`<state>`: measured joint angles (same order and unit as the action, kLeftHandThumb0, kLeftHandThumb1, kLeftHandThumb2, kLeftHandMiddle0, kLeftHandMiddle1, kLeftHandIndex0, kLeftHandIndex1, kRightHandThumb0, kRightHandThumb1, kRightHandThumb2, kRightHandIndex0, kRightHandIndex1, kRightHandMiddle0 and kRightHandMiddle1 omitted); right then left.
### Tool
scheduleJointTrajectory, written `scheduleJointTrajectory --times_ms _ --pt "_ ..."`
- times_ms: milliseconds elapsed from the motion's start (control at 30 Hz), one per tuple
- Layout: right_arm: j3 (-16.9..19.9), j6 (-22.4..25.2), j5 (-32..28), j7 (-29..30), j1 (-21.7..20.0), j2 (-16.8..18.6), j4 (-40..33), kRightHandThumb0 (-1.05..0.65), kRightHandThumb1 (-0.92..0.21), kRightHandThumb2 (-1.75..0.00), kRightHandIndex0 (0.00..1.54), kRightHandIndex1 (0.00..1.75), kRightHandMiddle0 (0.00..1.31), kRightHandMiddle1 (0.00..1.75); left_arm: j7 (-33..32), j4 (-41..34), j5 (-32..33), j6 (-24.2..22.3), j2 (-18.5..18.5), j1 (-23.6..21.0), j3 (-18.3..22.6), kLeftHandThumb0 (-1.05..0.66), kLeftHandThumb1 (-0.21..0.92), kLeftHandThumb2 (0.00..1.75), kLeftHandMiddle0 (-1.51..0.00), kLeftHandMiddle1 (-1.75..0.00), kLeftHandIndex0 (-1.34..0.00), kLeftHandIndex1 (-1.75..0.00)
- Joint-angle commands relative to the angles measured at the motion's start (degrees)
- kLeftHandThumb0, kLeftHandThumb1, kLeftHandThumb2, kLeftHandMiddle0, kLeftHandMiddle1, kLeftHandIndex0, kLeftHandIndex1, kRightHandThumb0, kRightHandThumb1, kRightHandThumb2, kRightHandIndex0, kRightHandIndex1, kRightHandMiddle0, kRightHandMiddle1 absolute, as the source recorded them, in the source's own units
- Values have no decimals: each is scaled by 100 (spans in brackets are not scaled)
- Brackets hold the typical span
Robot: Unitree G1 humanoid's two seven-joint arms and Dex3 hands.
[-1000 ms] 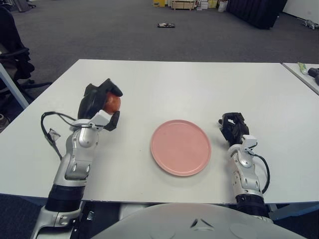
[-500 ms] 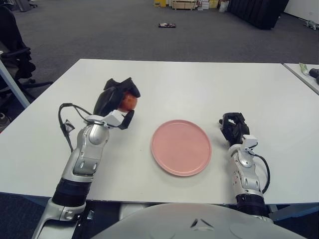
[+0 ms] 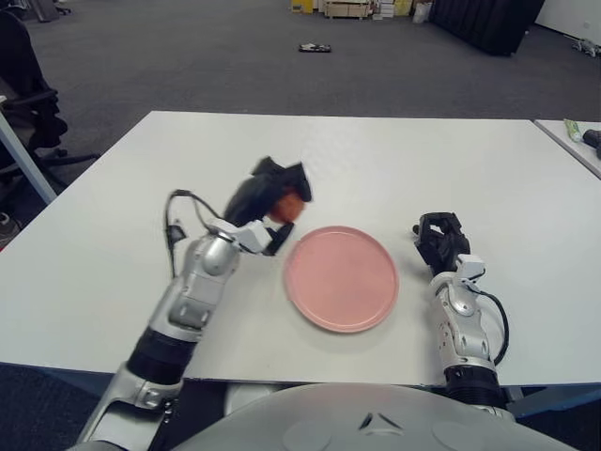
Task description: Put the apple into the plate.
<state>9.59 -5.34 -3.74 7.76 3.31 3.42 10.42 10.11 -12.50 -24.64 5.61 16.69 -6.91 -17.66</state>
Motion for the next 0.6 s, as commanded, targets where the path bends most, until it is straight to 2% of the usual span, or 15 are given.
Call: scheduleJointTrajectory --times_ms 0,200,300,567 --pt "-6 196 -4 23 116 22 186 -36 -82 -67 44 127 25 175 212 103 103 293 -4 -291 -150 0 -7 171 -95 -159 -68 -175" --pt "-19 237 26 62 126 26 163 -36 -82 -67 44 127 25 175 630 103 305 372 -20 -256 -333 0 -5 168 -94 -159 -66 -175" --pt "1 258 6 75 113 35 174 -36 -82 -66 44 128 25 175 907 391 360 475 -182 -240 -752 0 -4 167 -94 -158 -65 -175" --pt "0 231 20 115 108 28 213 -36 -83 -65 44 129 24 175 1137 788 298 681 -266 -390 -1082 0 -2 165 -93 -157 -64 -175"
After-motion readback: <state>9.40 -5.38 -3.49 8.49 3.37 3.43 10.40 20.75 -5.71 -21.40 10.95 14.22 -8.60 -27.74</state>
